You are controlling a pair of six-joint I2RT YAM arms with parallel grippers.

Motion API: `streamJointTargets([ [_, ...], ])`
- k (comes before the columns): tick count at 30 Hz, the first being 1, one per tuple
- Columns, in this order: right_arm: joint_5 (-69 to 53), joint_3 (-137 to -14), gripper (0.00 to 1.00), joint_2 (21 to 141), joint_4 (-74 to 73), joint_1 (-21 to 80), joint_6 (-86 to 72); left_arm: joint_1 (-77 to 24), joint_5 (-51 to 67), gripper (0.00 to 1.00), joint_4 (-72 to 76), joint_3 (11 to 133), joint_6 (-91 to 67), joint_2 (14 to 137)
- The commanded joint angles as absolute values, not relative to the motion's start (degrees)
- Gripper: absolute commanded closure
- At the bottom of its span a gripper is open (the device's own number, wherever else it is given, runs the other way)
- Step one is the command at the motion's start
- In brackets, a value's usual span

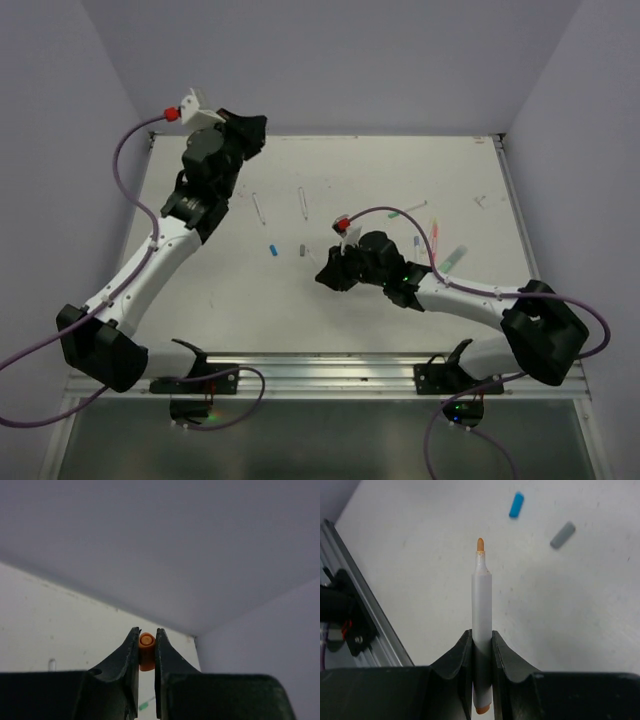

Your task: Open the pen caps

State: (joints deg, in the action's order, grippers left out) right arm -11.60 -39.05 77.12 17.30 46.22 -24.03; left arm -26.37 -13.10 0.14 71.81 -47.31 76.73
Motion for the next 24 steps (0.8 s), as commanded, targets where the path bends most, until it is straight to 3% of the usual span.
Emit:
streamJointTargets([
  [1, -13.98, -37.53, 1.0, 77.52, 10.9, 47.37, -24.7, -25.4, -26.71, 1.0, 15.2, 76.46, -45.62, 73.56],
  [8, -11.34, -36.21, 1.0, 74.89, 9.85, 47.64, -25.93, -25.14, -22.07, 1.0, 9.68, 80.16, -41.75, 76.72],
  [12, -5.64, -37.17, 1.0, 71.64, 7.04, 47.46, -26.19, -24.7, -13.21, 1.0, -5.39, 79.54, -38.86, 78.92],
  [18, 3.24, -38.76, 1.0, 69.35, 3.69, 46.67, -25.58, -24.7, -4.23, 1.0, -19.75, 73.22, -35.07, 83.05],
  [24, 3.78, -40.34, 1.0, 70.84, 3.43, 45.44, -25.31, -24.7, -0.27, 1.0, -24.34, 69.35, -32.7, 91.04],
])
